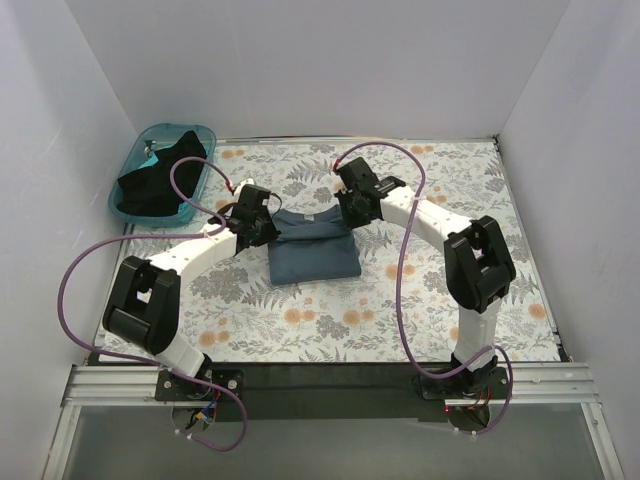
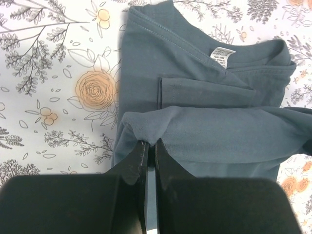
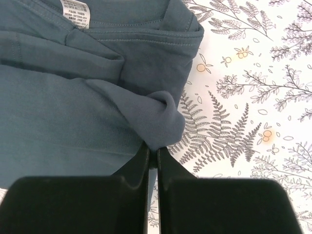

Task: Fold and stack the t-shirts
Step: Fold the tshirt

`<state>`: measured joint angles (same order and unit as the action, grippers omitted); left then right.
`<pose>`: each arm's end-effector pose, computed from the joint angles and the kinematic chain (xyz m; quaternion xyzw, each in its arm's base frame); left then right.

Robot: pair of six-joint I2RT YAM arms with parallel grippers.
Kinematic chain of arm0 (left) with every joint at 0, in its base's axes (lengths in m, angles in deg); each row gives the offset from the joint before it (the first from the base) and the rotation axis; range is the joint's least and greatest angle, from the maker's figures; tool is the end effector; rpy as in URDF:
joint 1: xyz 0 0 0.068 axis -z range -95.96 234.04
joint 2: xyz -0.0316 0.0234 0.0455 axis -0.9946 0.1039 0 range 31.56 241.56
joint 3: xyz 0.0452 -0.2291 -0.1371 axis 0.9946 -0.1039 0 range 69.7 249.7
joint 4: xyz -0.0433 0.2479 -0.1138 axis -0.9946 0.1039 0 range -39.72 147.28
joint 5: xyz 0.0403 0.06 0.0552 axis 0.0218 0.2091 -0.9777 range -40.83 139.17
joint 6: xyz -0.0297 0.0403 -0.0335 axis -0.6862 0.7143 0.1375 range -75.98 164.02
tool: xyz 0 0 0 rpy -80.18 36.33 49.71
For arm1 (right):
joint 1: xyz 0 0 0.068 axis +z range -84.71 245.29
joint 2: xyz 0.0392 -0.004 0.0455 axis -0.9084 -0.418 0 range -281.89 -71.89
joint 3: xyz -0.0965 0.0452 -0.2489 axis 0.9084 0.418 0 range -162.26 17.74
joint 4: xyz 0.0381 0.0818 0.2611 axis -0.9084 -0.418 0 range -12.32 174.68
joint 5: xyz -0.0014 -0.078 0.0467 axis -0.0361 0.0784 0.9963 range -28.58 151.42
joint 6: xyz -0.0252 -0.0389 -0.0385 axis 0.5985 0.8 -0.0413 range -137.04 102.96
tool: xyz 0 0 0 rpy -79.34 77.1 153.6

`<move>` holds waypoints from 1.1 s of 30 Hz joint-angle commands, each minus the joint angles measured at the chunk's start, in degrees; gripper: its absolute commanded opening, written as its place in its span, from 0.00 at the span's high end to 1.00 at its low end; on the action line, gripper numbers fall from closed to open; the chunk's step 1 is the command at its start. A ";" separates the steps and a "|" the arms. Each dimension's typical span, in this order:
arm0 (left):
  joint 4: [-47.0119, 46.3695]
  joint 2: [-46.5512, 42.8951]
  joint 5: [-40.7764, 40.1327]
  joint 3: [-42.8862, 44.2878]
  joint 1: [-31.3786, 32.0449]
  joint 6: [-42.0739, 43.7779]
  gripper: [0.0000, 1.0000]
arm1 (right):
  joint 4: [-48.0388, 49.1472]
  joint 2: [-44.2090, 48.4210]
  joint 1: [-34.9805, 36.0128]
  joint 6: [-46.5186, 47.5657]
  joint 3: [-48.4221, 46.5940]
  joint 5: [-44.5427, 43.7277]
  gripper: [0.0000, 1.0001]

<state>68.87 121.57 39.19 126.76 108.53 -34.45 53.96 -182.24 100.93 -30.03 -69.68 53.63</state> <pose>0.3169 -0.1358 0.1916 -0.4524 0.8252 -0.2055 0.2686 0.3648 0.2543 0.2175 -0.1653 0.9336 0.0694 0.3102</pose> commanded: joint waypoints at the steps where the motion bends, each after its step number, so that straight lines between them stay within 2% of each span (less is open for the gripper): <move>1: -1.98 -1.34 -0.66 2.44 -0.58 2.19 1.00 | 2.50 3.82 -0.57 -0.80 1.46 -3.46 0.99; 13: -5.23 6.21 -1.62 2.80 -0.59 3.59 1.00 | 2.86 0.75 -2.33 -3.09 3.22 -4.60 0.99; 15: -6.81 8.06 -1.45 3.23 -0.58 4.12 0.98 | 3.12 -0.39 -2.85 -3.70 3.39 -4.51 0.95; 17: -7.60 9.12 -1.71 4.02 -0.58 4.47 0.94 | 3.21 -1.10 -3.21 -3.97 3.48 -4.51 0.89; 18: -7.78 9.47 -1.80 4.29 -0.58 4.82 0.88 | 3.30 -1.27 -3.38 -4.06 3.48 -4.51 0.89; 20: -8.04 9.83 -1.80 4.99 -0.58 5.26 0.82 | 3.39 -1.28 -3.38 -4.14 3.22 -4.86 0.78; 21: -8.04 9.83 -1.89 5.60 -0.58 5.53 0.73 | 3.30 -1.02 -3.47 -4.06 2.87 -5.04 0.74; 24: -8.04 8.69 -1.62 6.22 -0.59 6.67 0.63 | 3.30 0.48 -3.47 -3.88 2.69 -5.30 0.67; 25: -7.96 8.25 -1.54 6.31 -0.67 7.45 0.51 | 3.30 1.44 -3.38 -3.36 2.52 -5.22 0.61; 29: -6.55 4.13 -1.10 6.22 -0.58 9.04 0.33 | 3.56 4.43 -3.47 0.33 2.60 -3.99 0.57; 33: -4.18 0.52 0.48 5.35 -0.50 10.19 0.32 | 5.49 8.21 -3.38 5.16 5.14 -1.01 0.58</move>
<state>63.19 127.96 39.22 131.29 108.20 -26.43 57.11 -179.75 97.63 -29.64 -66.00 50.92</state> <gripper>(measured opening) 0.677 0.429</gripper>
